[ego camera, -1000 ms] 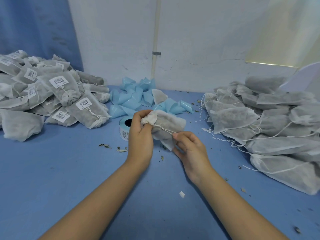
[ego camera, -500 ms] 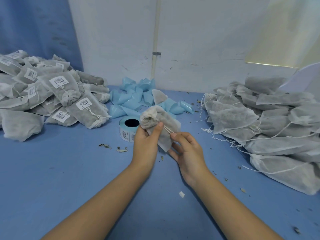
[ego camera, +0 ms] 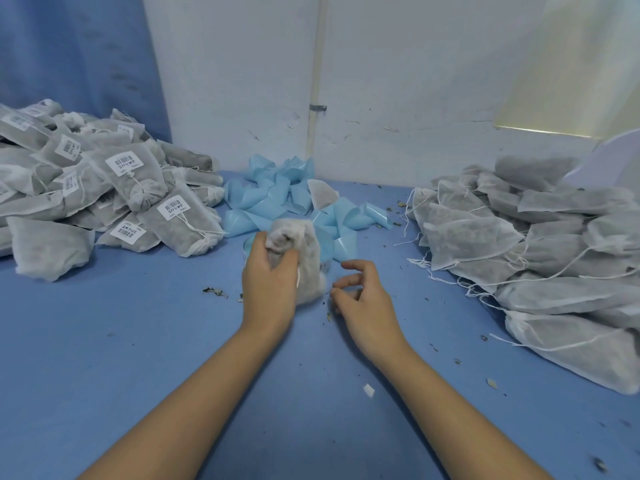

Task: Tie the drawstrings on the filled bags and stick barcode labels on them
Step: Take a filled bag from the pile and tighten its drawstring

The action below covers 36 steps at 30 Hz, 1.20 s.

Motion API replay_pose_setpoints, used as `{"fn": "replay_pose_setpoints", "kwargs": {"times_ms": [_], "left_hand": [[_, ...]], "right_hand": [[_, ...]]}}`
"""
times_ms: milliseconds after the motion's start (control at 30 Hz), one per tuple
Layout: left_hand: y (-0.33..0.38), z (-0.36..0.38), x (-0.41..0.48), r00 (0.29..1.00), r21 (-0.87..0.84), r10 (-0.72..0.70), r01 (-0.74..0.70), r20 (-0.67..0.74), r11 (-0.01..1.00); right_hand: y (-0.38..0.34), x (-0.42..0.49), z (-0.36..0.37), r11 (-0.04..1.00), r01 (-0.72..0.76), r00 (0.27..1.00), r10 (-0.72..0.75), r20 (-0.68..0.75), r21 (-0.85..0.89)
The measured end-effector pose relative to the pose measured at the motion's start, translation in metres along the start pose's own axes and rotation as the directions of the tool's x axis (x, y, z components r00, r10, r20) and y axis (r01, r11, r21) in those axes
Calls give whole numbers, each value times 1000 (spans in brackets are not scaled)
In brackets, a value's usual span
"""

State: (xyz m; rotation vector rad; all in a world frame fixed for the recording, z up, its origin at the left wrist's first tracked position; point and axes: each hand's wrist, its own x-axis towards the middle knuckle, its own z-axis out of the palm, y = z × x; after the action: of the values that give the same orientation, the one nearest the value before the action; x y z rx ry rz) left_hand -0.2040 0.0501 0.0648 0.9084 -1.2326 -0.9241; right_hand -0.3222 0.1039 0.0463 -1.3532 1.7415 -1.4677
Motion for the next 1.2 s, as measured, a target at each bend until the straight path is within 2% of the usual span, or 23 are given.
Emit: {"fn": "replay_pose_setpoints", "kwargs": {"times_ms": [67, 133, 200, 333, 433, 500, 600, 733, 800, 933, 1200], "left_hand": [[-4, -10, 0, 983, 196, 137, -160, 124, 968], [-6, -16, 0, 943, 335, 178, -270, 280, 903], [-8, -17, 3, 933, 422, 126, -270, 338, 865], [-12, -16, 10, 949, 542, 19, -195, 314, 818], [-14, -18, 10, 937, 491, 21, -203, 350, 847], [-13, -20, 8, 913, 388, 9, -183, 409, 903], [-10, -20, 6, 882, 178, -58, -30, 467, 983], [-7, -16, -1, 824, 29, -118, 122, 555, 992], [-6, -11, -6, 792, 15, -113, 130, 599, 991], [-5, -5, -12, 776, -24, -74, 114, 626, 993], [-5, -6, -13, 800, -7, -80, 104, 595, 995]], "right_hand": [[1, 1, -1, 992, 40, 998, -34, 57, -122], [2, 2, -1, 977, 73, 994, -56, 92, -198], [4, 1, -2, 974, 78, 993, -56, 107, -211], [4, 0, -4, 980, 72, 994, -55, 92, -186], [4, 1, -3, 981, 75, 996, -64, 65, -181], [4, 1, -4, 982, 78, 997, -73, 36, -170], [5, 0, -7, 987, 96, 995, -98, -9, -131], [5, 2, -10, 993, 95, 995, -96, -24, -71], [5, 2, -10, 996, 82, 996, -83, -23, -40], [4, 2, -10, 995, 86, 994, -83, -66, 42], [4, 2, -10, 988, 111, 986, -96, -133, 105]]}}
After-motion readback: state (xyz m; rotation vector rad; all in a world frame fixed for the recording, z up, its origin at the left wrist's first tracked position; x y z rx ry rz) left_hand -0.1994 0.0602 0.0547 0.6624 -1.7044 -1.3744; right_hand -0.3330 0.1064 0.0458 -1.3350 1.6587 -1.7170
